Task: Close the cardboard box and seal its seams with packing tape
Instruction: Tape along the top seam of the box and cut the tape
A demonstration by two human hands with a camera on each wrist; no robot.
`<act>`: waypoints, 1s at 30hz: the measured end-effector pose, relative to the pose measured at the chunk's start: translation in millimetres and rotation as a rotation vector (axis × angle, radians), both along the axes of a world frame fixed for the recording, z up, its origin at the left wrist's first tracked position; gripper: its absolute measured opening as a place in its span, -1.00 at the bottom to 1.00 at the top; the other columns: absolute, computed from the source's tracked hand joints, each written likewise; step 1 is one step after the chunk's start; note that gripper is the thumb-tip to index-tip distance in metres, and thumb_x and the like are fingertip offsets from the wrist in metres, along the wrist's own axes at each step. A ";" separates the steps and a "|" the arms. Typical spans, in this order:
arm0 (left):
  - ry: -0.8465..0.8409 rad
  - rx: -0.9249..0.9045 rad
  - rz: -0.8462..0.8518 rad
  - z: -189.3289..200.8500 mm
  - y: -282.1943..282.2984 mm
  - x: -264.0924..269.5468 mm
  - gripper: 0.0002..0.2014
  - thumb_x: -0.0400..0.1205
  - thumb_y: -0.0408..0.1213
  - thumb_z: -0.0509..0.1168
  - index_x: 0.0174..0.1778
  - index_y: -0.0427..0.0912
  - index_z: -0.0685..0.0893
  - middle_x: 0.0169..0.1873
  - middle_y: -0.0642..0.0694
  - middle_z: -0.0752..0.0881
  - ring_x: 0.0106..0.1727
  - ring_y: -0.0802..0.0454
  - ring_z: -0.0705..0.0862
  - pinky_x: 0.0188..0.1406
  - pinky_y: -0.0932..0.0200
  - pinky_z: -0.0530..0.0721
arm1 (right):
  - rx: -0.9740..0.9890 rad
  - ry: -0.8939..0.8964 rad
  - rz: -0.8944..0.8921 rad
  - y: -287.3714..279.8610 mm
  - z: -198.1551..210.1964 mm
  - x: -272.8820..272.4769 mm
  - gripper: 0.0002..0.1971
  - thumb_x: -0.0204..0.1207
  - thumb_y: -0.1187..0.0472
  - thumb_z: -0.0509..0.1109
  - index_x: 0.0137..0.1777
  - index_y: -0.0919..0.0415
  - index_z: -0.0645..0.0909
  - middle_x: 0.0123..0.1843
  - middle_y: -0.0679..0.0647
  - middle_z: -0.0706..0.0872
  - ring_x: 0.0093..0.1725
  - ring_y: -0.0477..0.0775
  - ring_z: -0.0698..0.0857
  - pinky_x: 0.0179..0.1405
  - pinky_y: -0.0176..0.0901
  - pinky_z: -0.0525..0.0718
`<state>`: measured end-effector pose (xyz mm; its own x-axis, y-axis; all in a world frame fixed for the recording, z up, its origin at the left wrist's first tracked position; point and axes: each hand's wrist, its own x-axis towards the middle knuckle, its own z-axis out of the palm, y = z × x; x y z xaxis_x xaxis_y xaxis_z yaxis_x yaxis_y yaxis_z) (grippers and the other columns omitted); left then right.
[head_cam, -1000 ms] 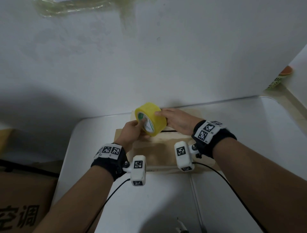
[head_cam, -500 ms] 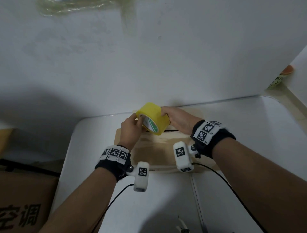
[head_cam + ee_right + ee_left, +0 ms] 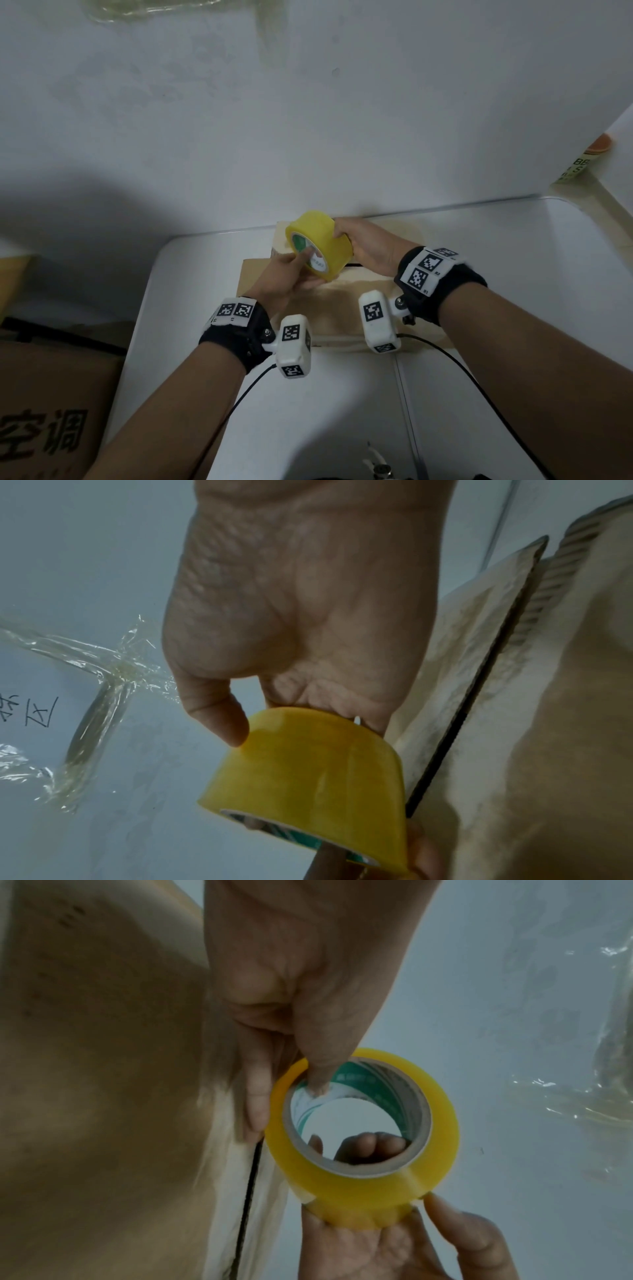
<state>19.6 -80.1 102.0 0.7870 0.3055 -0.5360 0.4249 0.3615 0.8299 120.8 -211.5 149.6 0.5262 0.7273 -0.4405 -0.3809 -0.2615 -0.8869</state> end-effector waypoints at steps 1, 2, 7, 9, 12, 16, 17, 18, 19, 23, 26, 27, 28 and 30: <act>0.018 -0.071 -0.023 1.6 -1.3 -0.7 -0.65 0.72 -0.17 0.23 0.18 -0.43 0.63 -0.18 -0.28 0.84 -0.19 -0.09 0.85 -0.33 0.29 0.78 | 0.010 0.009 0.014 -0.2 -1.9 0.4 -0.48 0.12 0.04 0.35 0.13 0.16 0.47 0.00 0.17 0.48 -0.03 0.17 0.44 -0.05 0.05 0.40; 0.040 -0.114 -0.057 4.2 -2.3 -1.7 -0.66 0.73 -0.17 0.22 0.19 -0.43 0.61 -0.17 -0.32 0.83 -0.20 -0.08 0.85 -0.35 0.31 0.78 | 0.011 0.018 0.028 -1.2 0.0 -0.1 -0.48 0.14 0.03 0.34 0.14 0.16 0.47 0.00 0.18 0.48 -0.04 0.17 0.44 -0.05 0.04 0.40; -0.068 0.168 -0.299 20.7 15.4 3.2 -0.55 0.71 0.01 0.21 0.34 -0.27 0.59 0.18 -0.29 0.76 0.11 -0.08 0.78 0.07 0.12 0.77 | -0.059 -0.065 -0.093 -8.5 -1.1 12.7 -0.31 0.46 -0.34 0.28 0.27 0.27 0.61 0.18 0.09 0.75 0.14 0.08 0.71 0.26 -0.02 0.59; -0.223 0.133 -0.340 35.2 23.8 5.2 -0.52 0.72 0.08 0.14 0.47 -0.10 0.51 0.39 -0.08 0.63 0.31 0.01 0.68 0.24 0.06 0.69 | -0.123 -0.163 -0.185 -9.5 0.5 17.4 -0.07 0.20 -0.58 0.30 0.29 0.22 0.64 0.17 0.10 0.78 0.16 0.12 0.75 0.37 0.11 0.58; -0.254 0.099 -0.433 53.1 28.1 8.7 -0.42 0.70 0.21 0.00 0.56 -0.01 0.42 0.48 0.04 0.54 0.43 0.06 0.59 0.35 0.00 0.58 | -0.119 -0.236 -0.224 -11.5 3.4 18.9 -0.13 0.17 -0.54 0.33 0.14 0.25 0.70 0.01 0.16 0.82 0.02 0.18 0.80 0.27 0.18 0.67; -0.183 0.126 -0.495 61.2 25.3 11.1 -0.53 0.73 0.02 0.07 0.37 -0.22 0.61 0.26 -0.20 0.72 0.25 -0.12 0.70 0.15 0.01 0.68 | -0.092 -0.299 -0.180 -12.6 7.3 14.1 -0.28 0.27 -0.44 0.40 0.14 0.18 0.73 0.04 0.12 0.82 0.07 0.17 0.79 0.26 0.19 0.68; -0.166 0.144 -0.433 62.2 25.1 12.5 -0.58 0.70 -0.02 0.13 0.28 -0.24 0.66 0.17 -0.22 0.76 0.15 -0.13 0.74 0.02 0.04 0.69 | -0.105 -0.333 -0.149 -13.5 8.7 14.1 -0.41 0.39 -0.35 0.39 0.17 0.12 0.72 0.10 0.10 0.80 0.13 0.16 0.77 0.28 0.18 0.67; -0.154 0.184 -0.372 64.3 24.4 14.3 -0.63 0.65 -0.05 0.18 0.17 -0.23 0.71 0.05 -0.22 0.78 0.05 -0.14 0.74 -0.08 0.07 0.67 | -0.123 -0.353 -0.108 -14.5 9.5 14.9 -0.54 0.46 -0.25 0.38 0.19 0.05 0.69 0.18 0.08 0.76 0.20 0.16 0.72 0.30 0.19 0.65; -0.138 0.259 -0.317 64.9 25.0 16.4 -0.68 0.61 -0.06 0.22 0.05 -0.20 0.73 -0.05 -0.19 0.78 -0.02 -0.12 0.72 -0.13 0.08 0.64 | -0.133 -0.340 -0.050 -16.7 11.2 15.5 -0.63 0.49 -0.14 0.37 0.25 -0.04 0.64 0.28 0.03 0.69 0.28 0.14 0.67 0.33 0.20 0.62; -0.080 0.462 -0.261 70.5 22.1 21.6 -0.78 0.63 -0.13 0.19 -0.24 -0.13 0.64 -0.26 -0.06 0.63 -0.18 -0.02 0.56 -0.22 0.13 0.50 | -0.153 -0.298 0.217 -18.1 14.3 12.5 -0.27 0.52 0.31 0.42 0.62 -0.07 0.21 0.51 -0.01 0.47 0.42 0.12 0.52 0.45 0.17 0.51; -0.109 0.445 -0.327 77.6 13.8 24.9 -0.78 0.55 -0.09 0.21 -0.25 -0.14 0.65 -0.24 -0.09 0.65 -0.18 -0.05 0.57 -0.15 0.09 0.50 | -0.339 -0.689 0.195 -9.7 6.5 9.9 -0.29 0.50 0.17 0.47 0.60 0.07 0.23 0.39 0.14 0.58 0.34 0.17 0.58 0.28 -0.06 0.55; -0.122 0.433 -0.338 78.1 12.0 26.5 -0.77 0.50 -0.07 0.21 -0.24 -0.14 0.66 -0.22 -0.10 0.66 -0.15 -0.06 0.58 -0.10 0.06 0.49 | -0.362 -0.772 0.100 -8.8 5.4 9.3 -0.42 0.53 0.15 0.43 0.52 0.11 0.34 0.33 0.16 0.63 0.30 0.19 0.61 0.16 -0.12 0.55; -0.135 0.410 -0.335 80.0 10.6 27.2 -0.77 0.46 -0.07 0.23 -0.22 -0.14 0.68 -0.20 -0.11 0.67 -0.13 -0.07 0.57 -0.06 0.03 0.48 | -0.358 -0.812 0.017 -9.4 4.2 9.4 -0.54 0.55 0.18 0.38 0.44 0.16 0.43 0.28 0.18 0.66 0.26 0.21 0.63 0.08 -0.13 0.54; -0.144 0.339 -0.340 81.1 10.0 28.0 -0.72 0.41 -0.06 0.27 -0.15 -0.17 0.71 -0.14 -0.16 0.69 -0.07 -0.11 0.59 0.00 -0.04 0.48 | -0.311 -0.793 -0.064 -12.3 1.6 12.2 -0.64 0.55 0.30 0.32 0.36 0.23 0.50 0.22 0.21 0.70 0.21 0.23 0.65 0.08 -0.11 0.55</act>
